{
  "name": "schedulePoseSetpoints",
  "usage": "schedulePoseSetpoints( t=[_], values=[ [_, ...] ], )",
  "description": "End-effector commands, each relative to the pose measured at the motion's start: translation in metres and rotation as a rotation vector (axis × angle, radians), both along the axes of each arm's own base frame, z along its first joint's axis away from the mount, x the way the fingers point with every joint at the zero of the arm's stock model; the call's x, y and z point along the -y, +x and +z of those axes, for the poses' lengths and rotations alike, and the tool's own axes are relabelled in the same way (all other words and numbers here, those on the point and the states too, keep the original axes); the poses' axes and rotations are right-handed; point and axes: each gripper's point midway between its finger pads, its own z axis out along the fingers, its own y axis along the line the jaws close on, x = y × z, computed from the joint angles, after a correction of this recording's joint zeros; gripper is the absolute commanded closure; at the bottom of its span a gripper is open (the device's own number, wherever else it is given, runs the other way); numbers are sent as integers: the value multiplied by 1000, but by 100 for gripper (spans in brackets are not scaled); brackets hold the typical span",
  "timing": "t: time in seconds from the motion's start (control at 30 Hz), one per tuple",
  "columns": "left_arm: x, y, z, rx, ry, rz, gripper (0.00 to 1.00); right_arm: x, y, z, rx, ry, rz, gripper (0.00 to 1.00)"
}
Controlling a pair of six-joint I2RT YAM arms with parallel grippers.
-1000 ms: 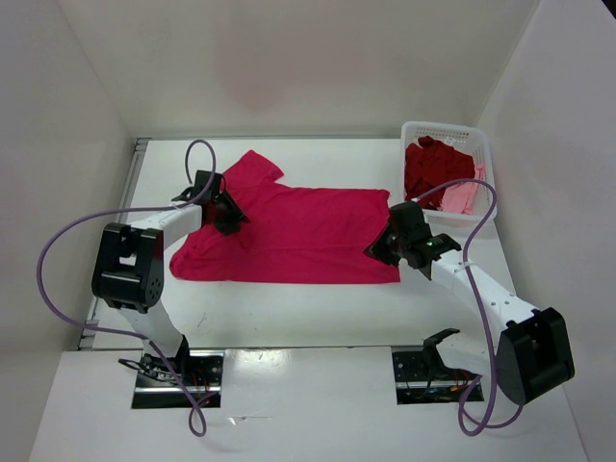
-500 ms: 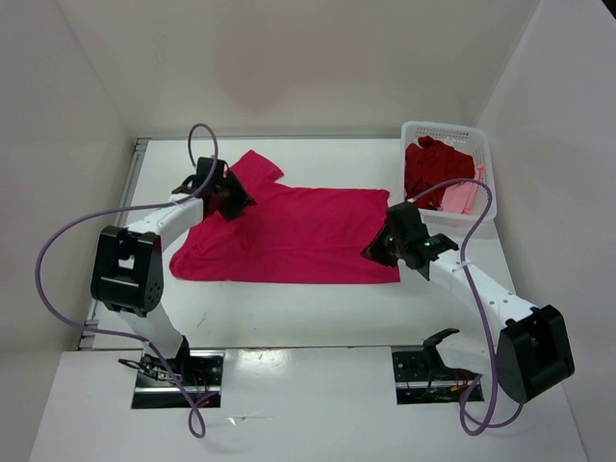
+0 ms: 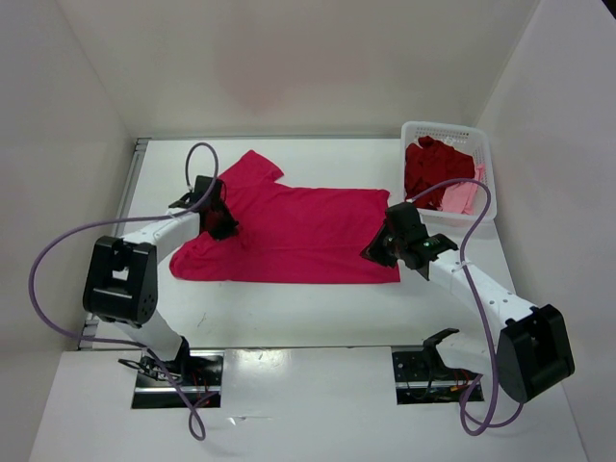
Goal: Fold and stack the t-shirts
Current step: Fold the flattened tshirt in 1/3 of the way
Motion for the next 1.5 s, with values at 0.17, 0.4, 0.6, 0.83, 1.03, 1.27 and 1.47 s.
schedulePoseSetpoints(
  t=[0.17, 0.4, 0.6, 0.83, 1.03, 1.27, 1.47],
  values=[
    [1, 14, -22, -37, 29, -33, 100, -6, 9, 23, 70, 15, 21, 87],
    [29, 29, -9, 14, -50, -87, 99, -7, 10, 20, 67, 14, 21, 87],
    [62, 29, 4, 43, -92, -158, 96, -10, 13, 13, 50, 14, 28, 87],
    [48, 21, 42, 147, -22, -136, 85, -18, 15, 11, 49, 14, 47, 87],
    [27, -23, 42, 113, -70, -105, 81, -72, 11, -24, -27, 42, 129, 87],
    [33, -64, -21, -51, -144, -101, 81, -106, 28, -45, -25, 14, 178, 89],
    [22, -79, -51, -141, -107, -61, 81, -115, 20, -74, -71, -9, 201, 89]
  ],
)
